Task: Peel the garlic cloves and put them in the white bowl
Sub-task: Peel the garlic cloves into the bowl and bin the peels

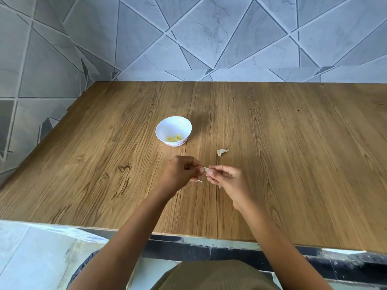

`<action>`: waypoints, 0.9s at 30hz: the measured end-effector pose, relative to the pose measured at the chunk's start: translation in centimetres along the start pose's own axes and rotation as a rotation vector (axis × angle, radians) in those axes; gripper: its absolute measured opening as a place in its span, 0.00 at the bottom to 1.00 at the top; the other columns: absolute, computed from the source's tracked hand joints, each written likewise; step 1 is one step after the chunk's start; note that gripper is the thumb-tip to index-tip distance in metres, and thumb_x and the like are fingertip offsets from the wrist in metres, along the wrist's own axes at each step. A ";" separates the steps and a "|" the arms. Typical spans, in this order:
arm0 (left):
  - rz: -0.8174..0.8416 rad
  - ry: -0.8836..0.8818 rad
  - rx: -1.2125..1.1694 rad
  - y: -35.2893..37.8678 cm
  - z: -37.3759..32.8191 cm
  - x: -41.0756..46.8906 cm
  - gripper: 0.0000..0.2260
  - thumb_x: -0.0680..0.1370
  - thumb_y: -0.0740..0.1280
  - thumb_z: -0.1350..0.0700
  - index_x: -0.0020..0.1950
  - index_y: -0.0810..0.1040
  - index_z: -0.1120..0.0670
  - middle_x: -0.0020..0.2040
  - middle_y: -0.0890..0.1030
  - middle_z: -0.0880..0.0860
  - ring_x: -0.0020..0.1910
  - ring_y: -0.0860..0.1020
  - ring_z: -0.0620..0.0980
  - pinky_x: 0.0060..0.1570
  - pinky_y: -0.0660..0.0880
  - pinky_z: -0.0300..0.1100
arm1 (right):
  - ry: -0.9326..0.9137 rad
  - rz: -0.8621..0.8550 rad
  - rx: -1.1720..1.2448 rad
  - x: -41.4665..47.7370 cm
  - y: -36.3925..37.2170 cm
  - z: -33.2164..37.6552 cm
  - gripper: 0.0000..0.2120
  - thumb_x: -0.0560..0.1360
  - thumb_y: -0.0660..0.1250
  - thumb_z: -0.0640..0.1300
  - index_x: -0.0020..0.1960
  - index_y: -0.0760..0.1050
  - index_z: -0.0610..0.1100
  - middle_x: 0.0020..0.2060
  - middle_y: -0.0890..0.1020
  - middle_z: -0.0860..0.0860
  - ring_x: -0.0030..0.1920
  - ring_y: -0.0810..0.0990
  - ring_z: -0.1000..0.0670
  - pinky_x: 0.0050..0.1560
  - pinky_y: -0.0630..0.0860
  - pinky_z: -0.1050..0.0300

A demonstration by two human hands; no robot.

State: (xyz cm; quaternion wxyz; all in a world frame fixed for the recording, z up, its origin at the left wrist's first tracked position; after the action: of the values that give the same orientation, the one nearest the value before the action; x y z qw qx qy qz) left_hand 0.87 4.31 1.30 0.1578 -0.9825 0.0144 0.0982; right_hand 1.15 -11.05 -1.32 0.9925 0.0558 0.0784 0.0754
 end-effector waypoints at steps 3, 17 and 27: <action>0.027 0.017 -0.043 0.0 0.0 -0.1 0.05 0.75 0.68 0.65 0.48 0.80 0.66 0.38 0.82 0.58 0.37 0.81 0.49 0.39 0.79 0.37 | 0.084 0.007 0.039 0.0 0.0 -0.1 0.03 0.73 0.70 0.37 0.42 0.81 0.43 0.34 0.84 0.48 0.35 0.82 0.54 0.37 0.77 0.66; 0.015 -0.148 -0.234 0.6 0.9 -0.9 0.06 0.77 0.67 0.61 0.41 0.80 0.60 0.32 0.82 0.51 0.31 0.79 0.43 0.32 0.76 0.32 | -0.762 -0.138 -0.920 -0.9 0.8 1.1 0.06 0.71 0.67 0.31 0.37 0.74 0.37 0.32 0.78 0.48 0.30 0.72 0.52 0.29 0.68 0.60; 0.011 -0.126 -0.309 0.7 1.6 -1.4 0.04 0.76 0.69 0.61 0.41 0.80 0.59 0.34 0.83 0.51 0.34 0.80 0.43 0.35 0.77 0.33 | -0.172 0.012 -0.364 -0.1 0.7 -0.3 0.07 0.78 0.63 0.38 0.41 0.74 0.41 0.32 0.77 0.55 0.33 0.74 0.58 0.34 0.69 0.68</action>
State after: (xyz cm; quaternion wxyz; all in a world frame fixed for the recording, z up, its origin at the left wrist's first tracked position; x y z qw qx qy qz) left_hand -0.81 4.10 -0.16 0.0050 -0.9869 -0.0055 0.1614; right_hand 0.87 -10.31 -1.52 0.9888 -0.1177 -0.0218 0.0894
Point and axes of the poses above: each hand's wrist, its own x-axis towards the middle knuckle, its own y-axis out of the palm, z = x × y, the point moved 3 cm from there along x, towards the middle knuckle
